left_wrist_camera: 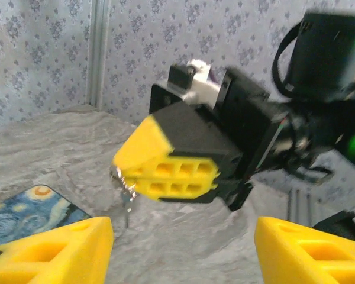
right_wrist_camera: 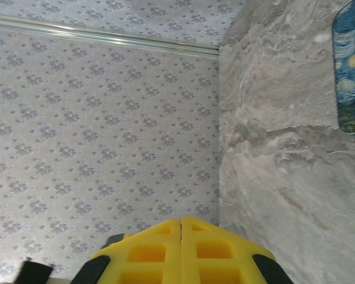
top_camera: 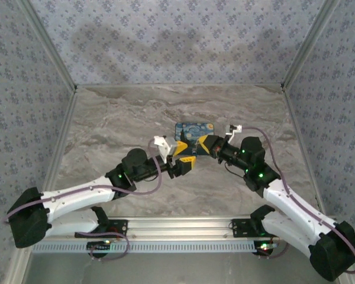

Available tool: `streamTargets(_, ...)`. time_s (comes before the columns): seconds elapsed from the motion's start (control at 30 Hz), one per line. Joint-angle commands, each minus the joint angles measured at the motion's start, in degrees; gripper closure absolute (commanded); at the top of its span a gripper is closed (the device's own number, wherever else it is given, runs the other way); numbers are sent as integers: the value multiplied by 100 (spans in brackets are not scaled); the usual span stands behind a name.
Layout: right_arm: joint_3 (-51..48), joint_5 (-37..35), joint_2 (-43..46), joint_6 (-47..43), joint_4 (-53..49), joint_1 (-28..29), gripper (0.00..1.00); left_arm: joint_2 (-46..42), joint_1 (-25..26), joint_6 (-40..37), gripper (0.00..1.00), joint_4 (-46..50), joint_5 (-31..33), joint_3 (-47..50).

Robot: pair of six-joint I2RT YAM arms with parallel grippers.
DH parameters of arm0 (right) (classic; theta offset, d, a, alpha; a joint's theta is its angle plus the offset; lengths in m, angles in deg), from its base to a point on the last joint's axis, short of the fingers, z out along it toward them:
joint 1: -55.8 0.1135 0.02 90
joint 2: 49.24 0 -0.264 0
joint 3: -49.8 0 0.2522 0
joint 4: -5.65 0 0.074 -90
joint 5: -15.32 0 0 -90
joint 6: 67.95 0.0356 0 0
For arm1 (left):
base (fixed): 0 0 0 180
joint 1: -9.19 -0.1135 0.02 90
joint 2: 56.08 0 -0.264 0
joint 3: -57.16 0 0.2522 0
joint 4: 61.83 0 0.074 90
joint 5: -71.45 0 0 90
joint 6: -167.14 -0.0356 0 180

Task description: Unlock the padlock with the key

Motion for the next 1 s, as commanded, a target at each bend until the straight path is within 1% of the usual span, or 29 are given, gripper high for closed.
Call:
streamTargets(0.0,237,-146,107,272,36,84,100,198,46,-608,35,-409,122,-143)
streamTargets(0.27,273,-71,133,398,248,136,100,644,118,-887,34,-692,226,-354)
streamTargets(0.4,202,-26,118,492,444,132,100,835,170,-1130,34,-774,397,-497)
streamTargets(0.57,174,17,133,527,606,141,100,955,172,-1283,37,-1090,536,-506)
streamTargets(0.73,150,29,133,542,699,133,100,973,173,-1271,46,-1092,553,-568)
streamTargets(0.8,119,30,129,576,759,123,100,973,166,-1275,54,-1046,559,-586)
streamTargets(0.87,97,26,133,612,822,120,100,971,165,-1272,65,-987,558,-606)
streamTargets(0.97,85,43,132,621,854,114,100,963,164,-1246,67,-968,602,-613)
